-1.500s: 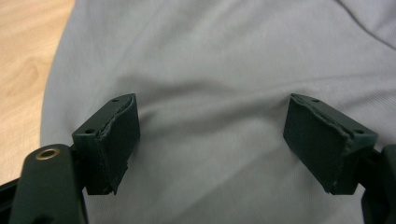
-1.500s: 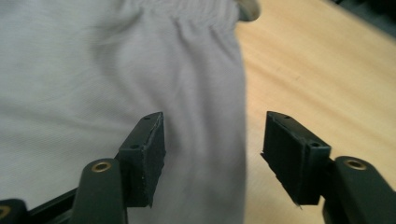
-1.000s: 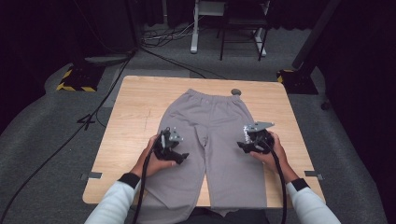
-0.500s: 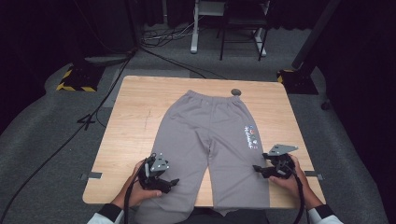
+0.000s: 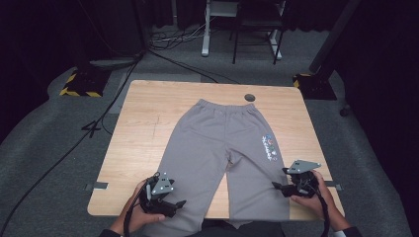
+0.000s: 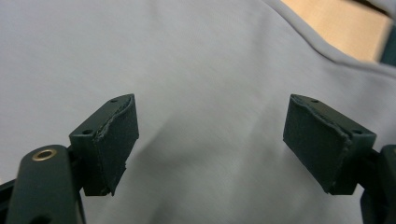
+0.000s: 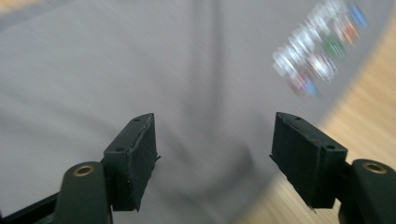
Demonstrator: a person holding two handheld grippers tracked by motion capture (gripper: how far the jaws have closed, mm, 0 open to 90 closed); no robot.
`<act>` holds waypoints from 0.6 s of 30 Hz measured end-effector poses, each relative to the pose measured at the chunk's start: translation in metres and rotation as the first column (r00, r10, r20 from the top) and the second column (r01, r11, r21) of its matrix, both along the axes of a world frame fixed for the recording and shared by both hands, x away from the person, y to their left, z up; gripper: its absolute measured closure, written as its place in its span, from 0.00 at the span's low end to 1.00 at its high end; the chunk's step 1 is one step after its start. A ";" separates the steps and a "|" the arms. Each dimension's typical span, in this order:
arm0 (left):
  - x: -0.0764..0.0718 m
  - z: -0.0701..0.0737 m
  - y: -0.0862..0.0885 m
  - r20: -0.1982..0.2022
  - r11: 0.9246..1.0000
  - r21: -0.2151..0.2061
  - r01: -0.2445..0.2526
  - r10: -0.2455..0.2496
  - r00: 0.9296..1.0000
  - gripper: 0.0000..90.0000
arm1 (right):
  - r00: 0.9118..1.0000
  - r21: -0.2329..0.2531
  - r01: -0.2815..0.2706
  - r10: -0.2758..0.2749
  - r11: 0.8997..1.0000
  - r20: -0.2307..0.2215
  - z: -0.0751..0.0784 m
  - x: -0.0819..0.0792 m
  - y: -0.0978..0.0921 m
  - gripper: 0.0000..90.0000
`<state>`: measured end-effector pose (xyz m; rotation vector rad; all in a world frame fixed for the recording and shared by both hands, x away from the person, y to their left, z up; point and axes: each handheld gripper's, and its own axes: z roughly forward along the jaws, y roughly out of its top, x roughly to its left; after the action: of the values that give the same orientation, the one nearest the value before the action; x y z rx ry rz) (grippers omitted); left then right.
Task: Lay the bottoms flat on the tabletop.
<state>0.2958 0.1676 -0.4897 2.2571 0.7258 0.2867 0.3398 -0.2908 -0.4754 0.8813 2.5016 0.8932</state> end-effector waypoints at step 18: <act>0.027 -0.013 0.004 -0.013 0.999 0.016 -0.039 0.039 0.999 0.19 | 0.933 0.058 -0.347 0.351 0.936 -0.079 -0.013 -0.034 0.096 0.61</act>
<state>0.3226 0.1718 -0.5029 2.2640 0.7774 0.2980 0.3060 -0.1948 -0.4888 0.5009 2.7787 1.0400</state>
